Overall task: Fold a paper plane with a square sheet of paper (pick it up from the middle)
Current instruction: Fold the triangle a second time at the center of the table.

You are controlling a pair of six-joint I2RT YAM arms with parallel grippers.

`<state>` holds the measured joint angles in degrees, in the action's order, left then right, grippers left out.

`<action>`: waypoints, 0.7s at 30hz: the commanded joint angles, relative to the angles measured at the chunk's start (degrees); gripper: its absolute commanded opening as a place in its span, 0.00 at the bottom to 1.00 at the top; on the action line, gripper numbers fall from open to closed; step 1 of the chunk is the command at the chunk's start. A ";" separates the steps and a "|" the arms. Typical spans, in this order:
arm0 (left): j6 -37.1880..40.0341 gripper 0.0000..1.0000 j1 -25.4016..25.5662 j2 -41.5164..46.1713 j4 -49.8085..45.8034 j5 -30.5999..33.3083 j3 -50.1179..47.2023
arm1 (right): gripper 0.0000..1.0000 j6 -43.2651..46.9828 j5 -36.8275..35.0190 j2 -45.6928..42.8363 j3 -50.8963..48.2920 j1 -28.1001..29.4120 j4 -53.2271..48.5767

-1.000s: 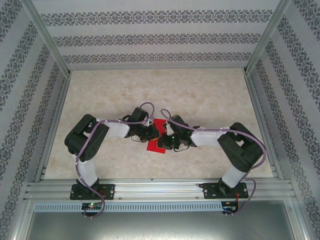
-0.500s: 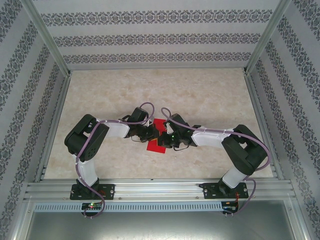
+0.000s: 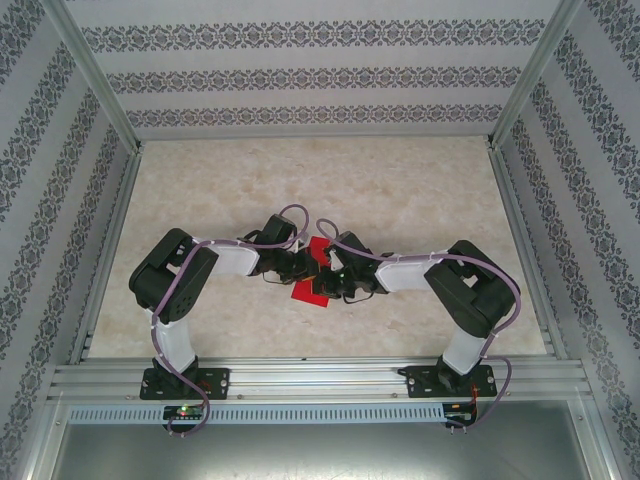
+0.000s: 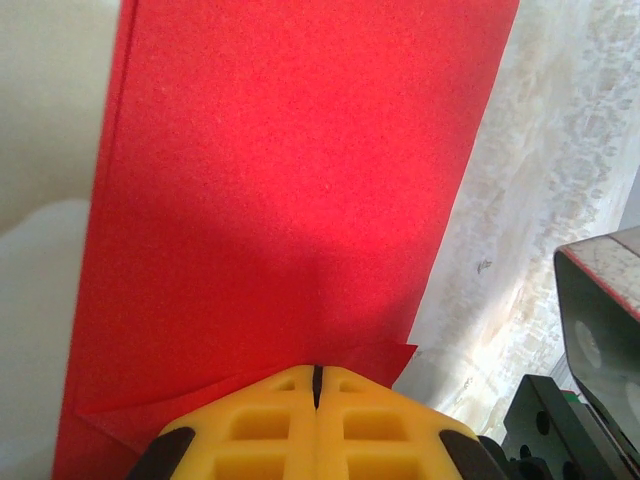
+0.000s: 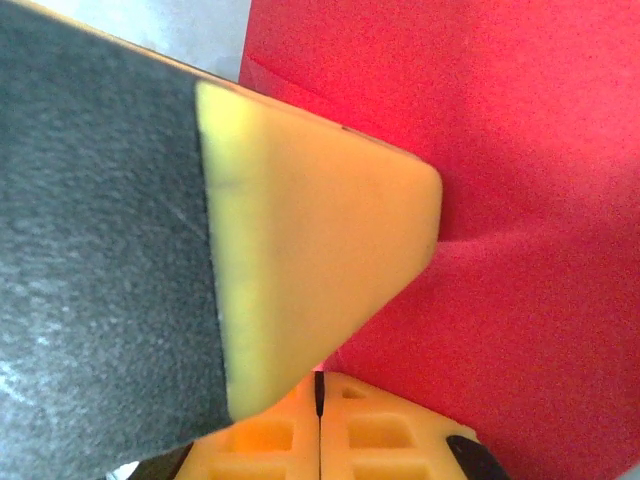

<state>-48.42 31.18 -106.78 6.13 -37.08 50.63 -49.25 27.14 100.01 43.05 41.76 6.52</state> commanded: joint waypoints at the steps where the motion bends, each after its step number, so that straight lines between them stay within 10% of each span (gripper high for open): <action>1: 0.70 0.01 0.37 -1.78 -5.96 6.24 -0.72 | 0.08 -0.32 0.04 2.05 -1.97 0.27 -2.25; 21: -0.40 0.00 -0.99 -0.90 -4.46 8.49 -3.48 | 0.12 -1.22 0.84 -8.77 -11.11 0.53 -3.39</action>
<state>-48.49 31.11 -106.04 6.76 -36.21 49.60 -50.70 27.66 92.77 33.87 41.78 9.58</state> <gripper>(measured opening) 0.058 0.118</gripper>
